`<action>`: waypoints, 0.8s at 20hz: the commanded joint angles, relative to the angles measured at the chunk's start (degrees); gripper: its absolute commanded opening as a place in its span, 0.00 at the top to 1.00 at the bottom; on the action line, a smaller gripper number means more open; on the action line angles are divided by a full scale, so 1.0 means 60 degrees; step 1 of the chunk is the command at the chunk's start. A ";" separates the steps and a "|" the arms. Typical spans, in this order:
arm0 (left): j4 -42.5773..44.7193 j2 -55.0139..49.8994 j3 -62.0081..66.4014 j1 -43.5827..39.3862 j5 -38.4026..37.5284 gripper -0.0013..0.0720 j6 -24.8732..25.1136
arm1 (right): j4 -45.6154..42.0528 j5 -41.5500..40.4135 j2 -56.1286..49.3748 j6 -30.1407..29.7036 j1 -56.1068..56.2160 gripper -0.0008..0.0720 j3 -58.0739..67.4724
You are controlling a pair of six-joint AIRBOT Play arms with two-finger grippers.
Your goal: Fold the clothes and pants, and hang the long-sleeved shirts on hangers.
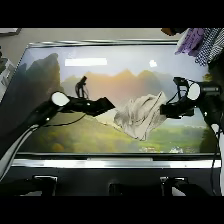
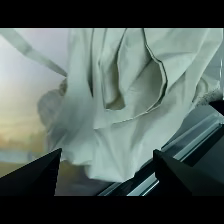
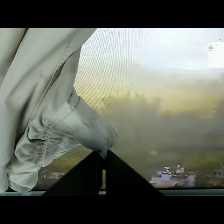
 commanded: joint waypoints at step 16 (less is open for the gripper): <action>0.0073 -0.2637 0.1967 0.0295 0.0867 0.09 0.0160 | 0.0295 -0.0459 -0.0546 0.0157 0.0011 0.94 -0.0004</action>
